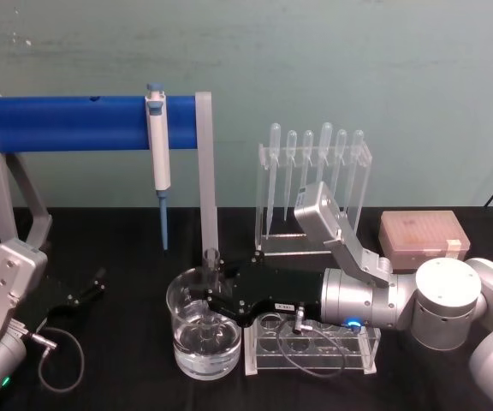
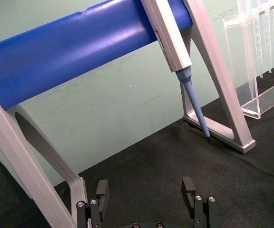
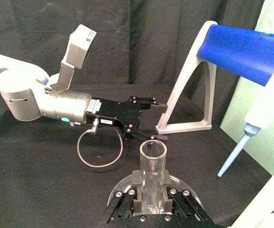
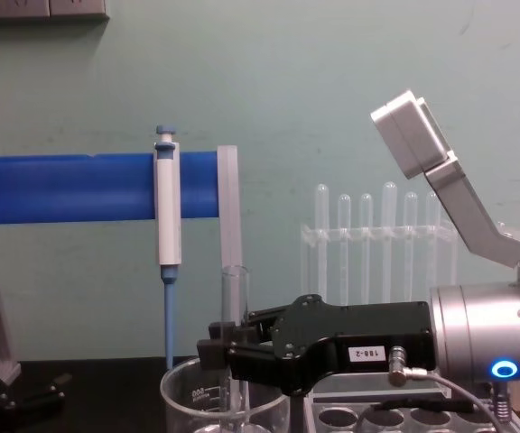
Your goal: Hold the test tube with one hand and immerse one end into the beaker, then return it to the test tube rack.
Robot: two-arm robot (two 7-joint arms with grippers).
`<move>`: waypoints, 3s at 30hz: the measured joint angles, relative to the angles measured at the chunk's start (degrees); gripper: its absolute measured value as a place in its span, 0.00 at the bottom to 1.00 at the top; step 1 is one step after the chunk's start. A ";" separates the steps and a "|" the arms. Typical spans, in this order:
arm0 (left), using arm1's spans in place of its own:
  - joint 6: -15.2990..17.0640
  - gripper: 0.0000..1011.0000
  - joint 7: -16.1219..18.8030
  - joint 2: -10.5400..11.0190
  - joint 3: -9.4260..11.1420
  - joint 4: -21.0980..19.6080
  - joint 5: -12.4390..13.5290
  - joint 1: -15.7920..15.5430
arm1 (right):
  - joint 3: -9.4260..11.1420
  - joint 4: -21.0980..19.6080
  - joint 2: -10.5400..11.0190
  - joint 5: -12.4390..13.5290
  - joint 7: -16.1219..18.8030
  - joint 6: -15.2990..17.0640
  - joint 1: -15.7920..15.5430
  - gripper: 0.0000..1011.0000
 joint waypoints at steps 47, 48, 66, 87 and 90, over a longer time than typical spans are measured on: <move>0.00 0.99 0.00 0.00 0.00 0.00 0.00 0.00 | 0.00 0.00 0.00 0.00 0.00 0.00 0.00 0.22; 0.00 0.99 0.00 0.00 0.00 0.00 0.00 0.00 | 0.00 0.00 0.00 0.00 0.00 0.00 0.00 0.22; 0.00 0.99 0.00 0.00 0.00 0.00 0.00 0.00 | 0.00 0.00 0.00 0.00 0.00 0.00 0.00 0.22; 0.00 0.99 0.00 0.00 0.00 0.00 0.00 0.00 | 0.00 0.00 0.00 0.00 0.00 0.00 0.00 0.22; 0.00 0.99 0.00 -0.01 0.00 0.00 0.00 0.00 | 0.00 0.00 0.00 0.00 0.00 0.00 0.00 0.22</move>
